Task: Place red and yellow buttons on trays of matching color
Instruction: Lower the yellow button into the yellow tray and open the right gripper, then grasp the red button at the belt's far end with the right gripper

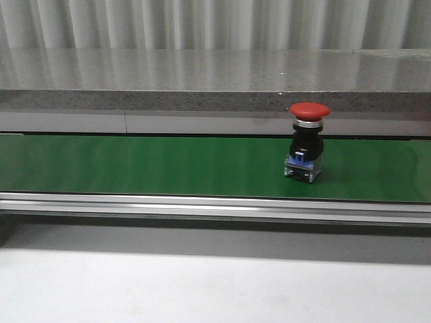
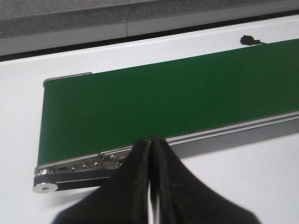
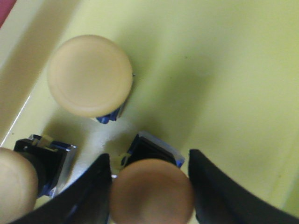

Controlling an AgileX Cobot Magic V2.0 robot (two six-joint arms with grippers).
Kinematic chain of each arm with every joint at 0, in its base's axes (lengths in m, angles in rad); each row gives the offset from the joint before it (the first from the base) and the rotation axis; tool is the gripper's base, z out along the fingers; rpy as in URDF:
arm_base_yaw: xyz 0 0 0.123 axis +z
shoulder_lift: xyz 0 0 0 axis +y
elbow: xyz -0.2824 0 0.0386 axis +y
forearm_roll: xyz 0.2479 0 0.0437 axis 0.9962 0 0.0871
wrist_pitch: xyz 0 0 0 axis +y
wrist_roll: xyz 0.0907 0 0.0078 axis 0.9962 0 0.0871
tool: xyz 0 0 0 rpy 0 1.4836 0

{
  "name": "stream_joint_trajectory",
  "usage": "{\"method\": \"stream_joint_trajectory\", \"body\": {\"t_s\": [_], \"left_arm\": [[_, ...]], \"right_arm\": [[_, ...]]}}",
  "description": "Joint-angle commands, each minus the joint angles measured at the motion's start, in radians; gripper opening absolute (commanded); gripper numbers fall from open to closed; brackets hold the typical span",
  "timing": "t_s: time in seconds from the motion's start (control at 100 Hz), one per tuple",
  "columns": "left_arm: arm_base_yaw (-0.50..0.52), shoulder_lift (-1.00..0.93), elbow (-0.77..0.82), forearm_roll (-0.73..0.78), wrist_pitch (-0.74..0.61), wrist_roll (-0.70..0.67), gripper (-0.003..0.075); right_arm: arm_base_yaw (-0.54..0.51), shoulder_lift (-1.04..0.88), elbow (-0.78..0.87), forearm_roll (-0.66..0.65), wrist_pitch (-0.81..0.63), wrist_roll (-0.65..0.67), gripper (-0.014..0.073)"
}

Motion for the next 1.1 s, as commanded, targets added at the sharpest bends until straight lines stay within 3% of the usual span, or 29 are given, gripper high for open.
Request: {"method": "stream_joint_trajectory", "body": {"t_s": [0.0, 0.39, 0.53, 0.69, 0.89, 1.09], "left_arm": [[-0.008, 0.007, -0.028, -0.016, -0.069, -0.001, -0.002], [-0.008, 0.007, -0.028, -0.016, -0.069, -0.001, -0.002], [-0.008, 0.007, -0.028, -0.016, -0.069, -0.001, -0.002], [-0.008, 0.007, -0.028, -0.016, -0.069, -0.001, -0.002], [-0.008, 0.007, -0.028, -0.016, -0.069, -0.001, -0.002], [-0.008, 0.007, -0.028, -0.016, -0.069, -0.001, -0.002]], "right_arm": [[-0.008, -0.024, -0.028, -0.017, -0.029, 0.007, 0.0496], [-0.008, -0.121, -0.09, -0.035, 0.098, 0.005, 0.05], [0.016, -0.213, -0.091, -0.002, 0.104, -0.065, 0.0498], [0.081, -0.321, -0.091, 0.156, 0.114, -0.286, 0.0498], [0.224, -0.356, -0.102, 0.453, 0.171, -0.631, 0.0498], [0.394, -0.356, -0.138, 0.54, 0.243, -0.747, 0.0498]]}}
